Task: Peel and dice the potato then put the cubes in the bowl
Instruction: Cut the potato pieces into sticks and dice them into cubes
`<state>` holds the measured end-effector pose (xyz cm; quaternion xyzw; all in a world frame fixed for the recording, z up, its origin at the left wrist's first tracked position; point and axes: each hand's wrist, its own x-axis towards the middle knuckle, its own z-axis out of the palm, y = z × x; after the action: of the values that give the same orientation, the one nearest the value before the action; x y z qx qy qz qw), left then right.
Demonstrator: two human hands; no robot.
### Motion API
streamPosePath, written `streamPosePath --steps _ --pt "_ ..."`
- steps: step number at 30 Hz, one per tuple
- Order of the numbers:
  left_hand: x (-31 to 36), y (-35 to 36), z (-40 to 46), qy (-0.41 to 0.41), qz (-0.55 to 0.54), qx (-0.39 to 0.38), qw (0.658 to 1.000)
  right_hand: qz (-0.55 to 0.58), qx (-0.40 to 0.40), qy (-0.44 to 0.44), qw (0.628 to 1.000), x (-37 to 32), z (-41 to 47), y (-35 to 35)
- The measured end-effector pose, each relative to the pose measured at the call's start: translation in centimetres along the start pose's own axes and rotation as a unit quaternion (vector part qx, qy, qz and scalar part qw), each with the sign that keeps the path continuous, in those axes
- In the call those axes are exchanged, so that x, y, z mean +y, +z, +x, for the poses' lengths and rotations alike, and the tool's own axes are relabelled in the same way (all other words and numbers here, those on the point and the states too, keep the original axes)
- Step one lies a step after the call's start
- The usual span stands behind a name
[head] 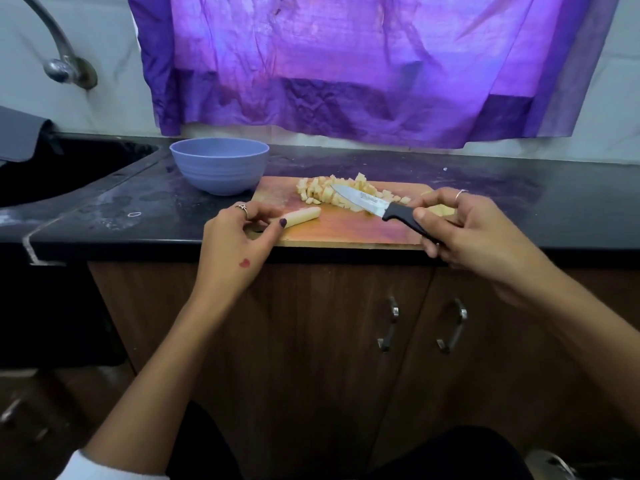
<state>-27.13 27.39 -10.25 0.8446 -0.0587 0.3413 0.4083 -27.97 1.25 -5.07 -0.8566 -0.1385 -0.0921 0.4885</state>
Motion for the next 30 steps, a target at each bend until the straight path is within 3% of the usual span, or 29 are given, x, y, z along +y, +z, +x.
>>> streamPosePath --steps 6,23,28,30 --pt "-0.4 0.0 0.1 -0.003 0.025 0.014 1.0 -0.253 0.003 -0.127 0.959 -0.5 0.5 2.4" --pt "-0.9 0.1 0.6 -0.006 -0.005 0.01 1.0 -0.365 -0.027 -0.18 0.913 -2.9 2.2 4.2" --pt "-0.9 0.1 0.5 -0.016 -0.006 0.019 1.0 -0.494 0.015 -0.246 0.834 -2.8 1.5 4.0" --pt "-0.8 0.2 0.5 -0.019 -0.012 0.018 1.0 -0.445 0.047 -0.247 0.859 -2.3 0.7 4.0"
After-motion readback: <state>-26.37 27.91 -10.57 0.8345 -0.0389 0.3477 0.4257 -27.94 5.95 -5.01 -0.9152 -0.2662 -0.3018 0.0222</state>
